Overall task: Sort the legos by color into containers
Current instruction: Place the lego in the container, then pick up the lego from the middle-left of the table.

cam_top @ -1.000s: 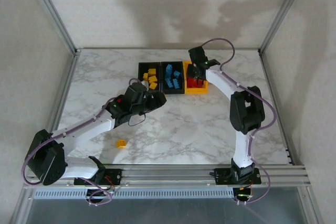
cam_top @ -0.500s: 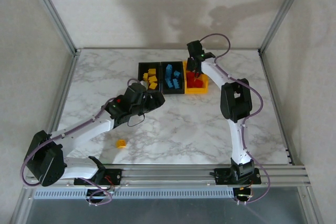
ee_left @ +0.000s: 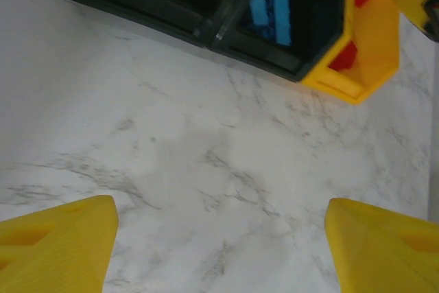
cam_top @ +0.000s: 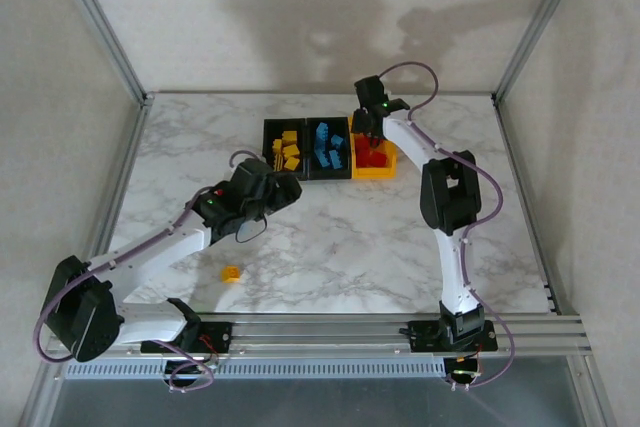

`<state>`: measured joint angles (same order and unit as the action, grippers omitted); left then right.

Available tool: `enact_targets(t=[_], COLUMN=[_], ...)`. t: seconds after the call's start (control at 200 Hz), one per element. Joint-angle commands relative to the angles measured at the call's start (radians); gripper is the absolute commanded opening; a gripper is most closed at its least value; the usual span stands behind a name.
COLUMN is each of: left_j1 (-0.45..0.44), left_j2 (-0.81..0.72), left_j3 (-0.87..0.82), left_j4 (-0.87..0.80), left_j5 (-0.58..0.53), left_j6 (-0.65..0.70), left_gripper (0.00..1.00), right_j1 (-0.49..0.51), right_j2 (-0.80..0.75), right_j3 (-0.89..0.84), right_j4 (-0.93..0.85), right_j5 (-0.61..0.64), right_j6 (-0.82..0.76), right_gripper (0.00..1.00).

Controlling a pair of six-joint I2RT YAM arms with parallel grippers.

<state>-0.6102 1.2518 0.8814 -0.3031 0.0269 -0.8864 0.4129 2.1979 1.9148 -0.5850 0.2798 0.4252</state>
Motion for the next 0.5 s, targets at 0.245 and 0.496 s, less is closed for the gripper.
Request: enact_targets(t=[0.245, 0.496], left_j1=[0.196, 0.299], left_j2=[0.060, 0.242], left_j3=[0.086, 0.159], left_j4=[-0.206, -0.241], left_j5=[-0.166, -0.199], left_j6=[0.153, 0.266], left_gripper=[0.80, 0.78], right_j1=[0.102, 0.215], right_j2=[-0.538, -0.834], right_j3=[-0.439, -0.757], right_j4=[0.227, 0.330], right_j5=[-0.199, -0.374], right_j6=[-0.068, -0.123], right_gripper=[0.64, 0.64])
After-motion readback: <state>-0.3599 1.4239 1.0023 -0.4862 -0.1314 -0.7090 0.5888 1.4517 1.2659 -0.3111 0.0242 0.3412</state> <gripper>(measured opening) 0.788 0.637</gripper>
